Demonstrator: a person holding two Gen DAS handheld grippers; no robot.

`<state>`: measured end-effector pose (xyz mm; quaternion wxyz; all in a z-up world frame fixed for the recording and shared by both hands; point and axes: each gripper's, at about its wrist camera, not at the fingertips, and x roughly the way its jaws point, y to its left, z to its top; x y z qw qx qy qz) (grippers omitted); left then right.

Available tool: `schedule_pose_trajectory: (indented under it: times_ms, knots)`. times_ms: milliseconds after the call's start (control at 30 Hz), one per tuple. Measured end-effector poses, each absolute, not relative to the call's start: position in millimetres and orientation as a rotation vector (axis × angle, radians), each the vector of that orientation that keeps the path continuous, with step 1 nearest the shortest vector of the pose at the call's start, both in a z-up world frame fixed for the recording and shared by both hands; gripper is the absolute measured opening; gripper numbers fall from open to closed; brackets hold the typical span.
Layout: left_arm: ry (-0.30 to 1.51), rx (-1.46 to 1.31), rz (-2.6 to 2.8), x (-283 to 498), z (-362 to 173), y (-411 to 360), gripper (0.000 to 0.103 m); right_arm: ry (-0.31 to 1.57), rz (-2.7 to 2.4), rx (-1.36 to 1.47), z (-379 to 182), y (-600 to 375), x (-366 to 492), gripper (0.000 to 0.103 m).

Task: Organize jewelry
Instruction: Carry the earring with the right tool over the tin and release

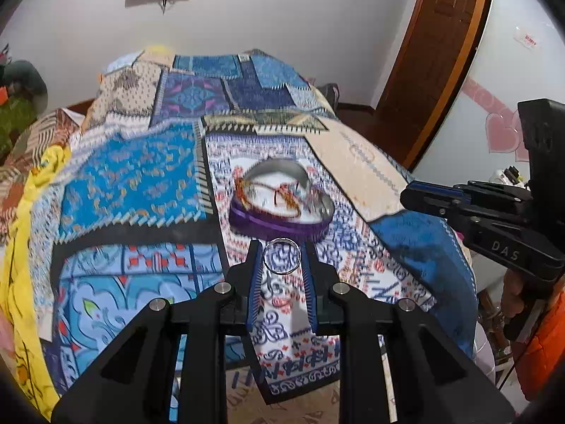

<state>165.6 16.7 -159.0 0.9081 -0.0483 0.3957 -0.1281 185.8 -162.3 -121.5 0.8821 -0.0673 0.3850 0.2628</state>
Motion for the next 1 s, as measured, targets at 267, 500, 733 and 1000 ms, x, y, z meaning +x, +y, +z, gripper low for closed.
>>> schedule_pose_trajectory:
  times_ms: [267,500,733,1000]
  knots:
    - [0.746,-0.097,-0.257,176,-134,19,0.021,0.736,0.566,-0.109,-103,-153,190,0.009]
    - [0.704,-0.092,-0.26,188,-122,19,0.021,0.712,0.595,-0.092,-98,-142,198,0.009]
    - [0.706,-0.104,-0.273,202,-126,19,0.021,0.743,0.612,-0.093,-113,-131,210,0.009]
    - [0.769,-0.118,-0.299,220,-149,16,0.021,0.838,0.617,-0.089,-142,-124,223,0.009]
